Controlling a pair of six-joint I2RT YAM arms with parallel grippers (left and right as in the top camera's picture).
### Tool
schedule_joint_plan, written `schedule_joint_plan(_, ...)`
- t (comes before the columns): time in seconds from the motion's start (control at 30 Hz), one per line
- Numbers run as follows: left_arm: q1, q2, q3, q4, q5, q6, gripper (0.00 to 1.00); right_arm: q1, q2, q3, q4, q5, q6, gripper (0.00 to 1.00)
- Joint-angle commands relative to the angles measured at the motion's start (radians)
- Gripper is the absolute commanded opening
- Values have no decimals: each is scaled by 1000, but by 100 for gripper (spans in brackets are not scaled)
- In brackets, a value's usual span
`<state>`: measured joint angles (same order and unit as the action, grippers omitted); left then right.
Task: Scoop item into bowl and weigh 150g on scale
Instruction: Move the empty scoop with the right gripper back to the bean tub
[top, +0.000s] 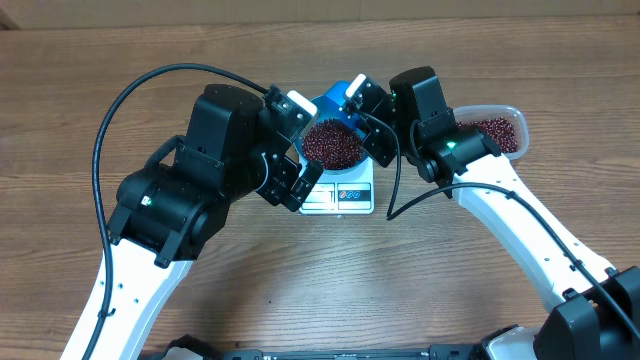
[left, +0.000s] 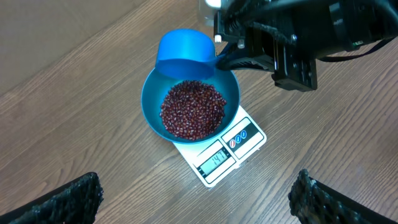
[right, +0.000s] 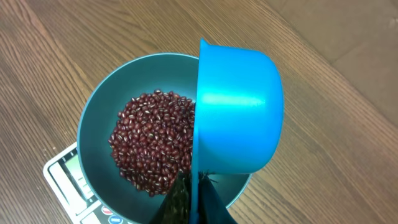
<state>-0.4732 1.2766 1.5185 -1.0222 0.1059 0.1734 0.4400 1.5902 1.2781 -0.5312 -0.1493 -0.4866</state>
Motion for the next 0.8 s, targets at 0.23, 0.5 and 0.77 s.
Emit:
schedule_joint_plan(0.23,2,-1,21,1,18,-14,100,-1,-44,32,85,118,261,4)
schedule_joint_plan(0.5,2,-1,21,1,18,-14,100,-2,-101,32,135,209,334,4)
schedule_joint_plan(0.77,2,-1,21,1,18,-14,100,-4,-116,32,131,519,334,4)
